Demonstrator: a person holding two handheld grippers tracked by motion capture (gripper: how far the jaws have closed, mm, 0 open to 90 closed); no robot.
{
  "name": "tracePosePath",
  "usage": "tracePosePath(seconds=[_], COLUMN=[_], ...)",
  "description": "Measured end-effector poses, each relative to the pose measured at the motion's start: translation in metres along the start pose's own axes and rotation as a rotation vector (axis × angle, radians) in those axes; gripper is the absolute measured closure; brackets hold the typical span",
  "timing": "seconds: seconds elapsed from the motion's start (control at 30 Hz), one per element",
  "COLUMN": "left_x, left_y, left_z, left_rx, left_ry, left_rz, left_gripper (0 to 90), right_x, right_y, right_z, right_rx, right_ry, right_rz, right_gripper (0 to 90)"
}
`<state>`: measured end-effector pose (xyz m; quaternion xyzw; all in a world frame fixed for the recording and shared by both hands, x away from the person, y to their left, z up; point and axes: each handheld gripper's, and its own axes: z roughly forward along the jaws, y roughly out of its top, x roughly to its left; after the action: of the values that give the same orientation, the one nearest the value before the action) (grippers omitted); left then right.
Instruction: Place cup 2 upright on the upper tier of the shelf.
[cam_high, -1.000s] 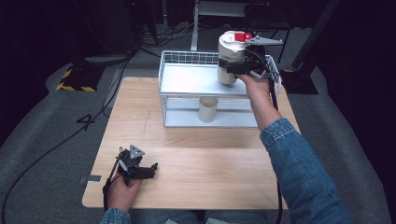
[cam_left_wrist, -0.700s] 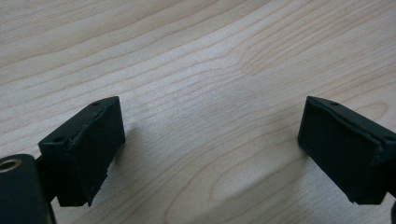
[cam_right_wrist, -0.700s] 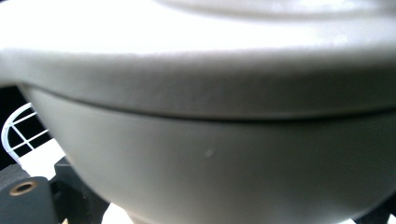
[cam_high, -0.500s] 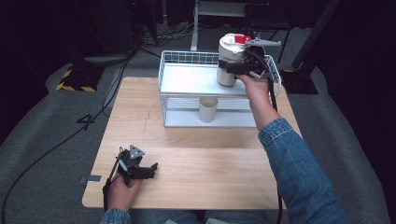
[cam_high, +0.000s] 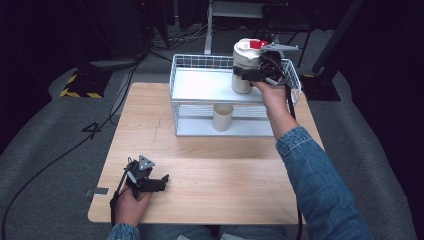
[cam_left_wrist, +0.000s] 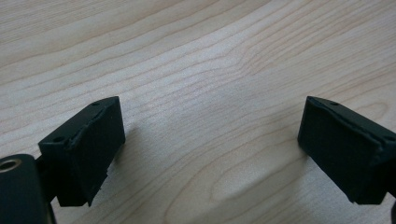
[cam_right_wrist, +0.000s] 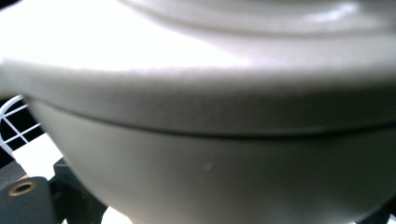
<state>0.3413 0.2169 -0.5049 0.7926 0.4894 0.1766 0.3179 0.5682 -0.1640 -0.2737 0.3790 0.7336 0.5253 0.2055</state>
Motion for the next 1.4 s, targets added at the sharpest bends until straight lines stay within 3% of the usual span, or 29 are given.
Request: tracePosePath(seconds=[0.17, 0.4, 0.7, 1.0, 1.4], left_x=[0.000, 0.000, 0.000, 0.000, 0.000], left_y=[0.000, 0.000, 0.000, 0.000, 0.000], left_z=[0.000, 0.000, 0.000, 0.000, 0.000], left_rx=[0.000, 0.000, 0.000, 0.000, -0.003], left_ry=[0.000, 0.001, 0.001, 0.000, 0.003], left_rz=[0.000, 0.000, 0.000, 0.000, -0.001], left_gripper=[7.9, 7.9, 7.9, 7.8, 7.9], right_x=[0.000, 0.001, 0.000, 0.000, -0.003], right_y=[-0.001, -0.003, -0.005, -0.007, -0.008], right_z=[-0.001, -0.002, 0.000, 0.001, -0.018], right_rx=[-0.002, 0.005, 0.005, 0.012, -0.005], right_ry=[0.004, 0.015, 0.028, 0.010, 0.017], right_rz=[-0.009, -0.075, -0.069, -0.063, -0.082], right_gripper=[9.1, 8.6, 7.7, 1.2, 0.0])
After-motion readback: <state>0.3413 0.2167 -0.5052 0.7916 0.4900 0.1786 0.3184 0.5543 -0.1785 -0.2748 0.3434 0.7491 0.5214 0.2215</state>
